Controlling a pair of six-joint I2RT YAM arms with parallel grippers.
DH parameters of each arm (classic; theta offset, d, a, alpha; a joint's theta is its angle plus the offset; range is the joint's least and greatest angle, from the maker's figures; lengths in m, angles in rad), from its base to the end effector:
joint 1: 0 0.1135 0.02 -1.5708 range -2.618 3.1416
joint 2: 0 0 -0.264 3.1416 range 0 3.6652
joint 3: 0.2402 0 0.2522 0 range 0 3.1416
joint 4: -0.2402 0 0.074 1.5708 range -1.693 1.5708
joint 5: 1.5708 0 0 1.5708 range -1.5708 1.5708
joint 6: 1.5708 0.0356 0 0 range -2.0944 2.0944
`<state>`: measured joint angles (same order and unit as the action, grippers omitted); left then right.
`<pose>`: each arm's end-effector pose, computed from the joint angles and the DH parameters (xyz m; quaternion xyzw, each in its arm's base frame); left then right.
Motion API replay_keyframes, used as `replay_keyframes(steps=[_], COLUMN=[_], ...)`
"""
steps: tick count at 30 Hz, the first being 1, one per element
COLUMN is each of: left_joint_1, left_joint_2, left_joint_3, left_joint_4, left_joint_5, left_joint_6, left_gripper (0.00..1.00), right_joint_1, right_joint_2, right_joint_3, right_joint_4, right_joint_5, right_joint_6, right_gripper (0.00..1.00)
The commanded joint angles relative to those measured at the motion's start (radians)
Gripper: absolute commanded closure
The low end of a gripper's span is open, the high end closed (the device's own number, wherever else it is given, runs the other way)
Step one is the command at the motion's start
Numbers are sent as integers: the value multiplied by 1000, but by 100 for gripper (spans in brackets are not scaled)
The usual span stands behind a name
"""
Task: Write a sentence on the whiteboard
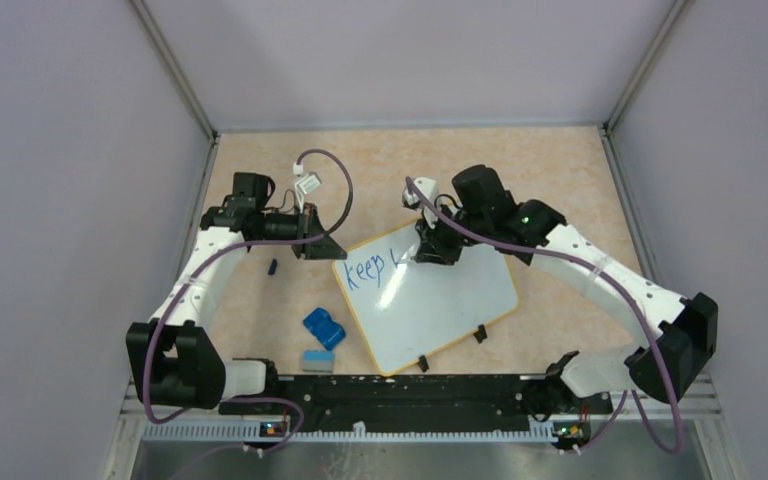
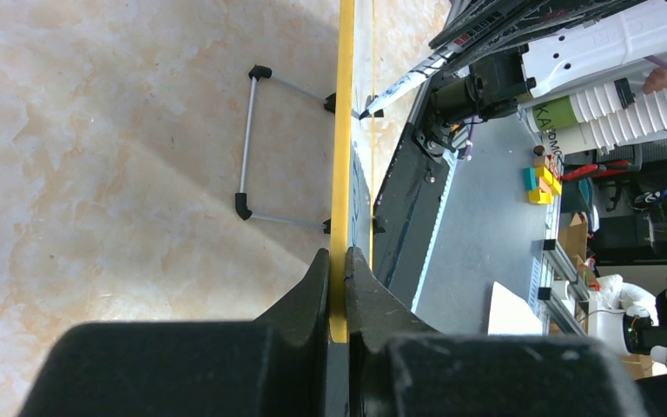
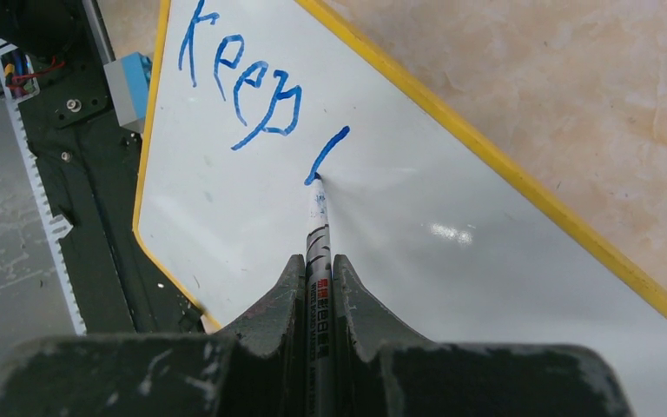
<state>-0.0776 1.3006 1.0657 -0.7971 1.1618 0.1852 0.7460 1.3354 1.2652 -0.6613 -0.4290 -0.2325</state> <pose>0.2437 -0.0517 0.2936 0.2504 0.7797 -0.5163 0.2506 0.2001 0.2051 0.3418 -0.4959 0.7469 0.2891 0.3357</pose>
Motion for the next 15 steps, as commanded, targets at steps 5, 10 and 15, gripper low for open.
replay_keyframes(steps=[5, 10, 15], left_joint_1=[-21, -21, -21], left_joint_2=[6, 5, 11], left_joint_3=[-6, -6, -6], left_joint_4=[-14, -15, -15], left_joint_5=[-38, -38, -37], left_joint_6=[14, 13, 11], left_gripper=[100, 100, 100], right_joint_1=[-7, -14, -26], right_joint_2=[3, -3, -21], right_joint_3=[66, 65, 52], right_joint_4=[47, 35, 18], right_joint_5=[36, 49, 61], right_joint_6=[4, -6, -18], right_gripper=[100, 100, 100])
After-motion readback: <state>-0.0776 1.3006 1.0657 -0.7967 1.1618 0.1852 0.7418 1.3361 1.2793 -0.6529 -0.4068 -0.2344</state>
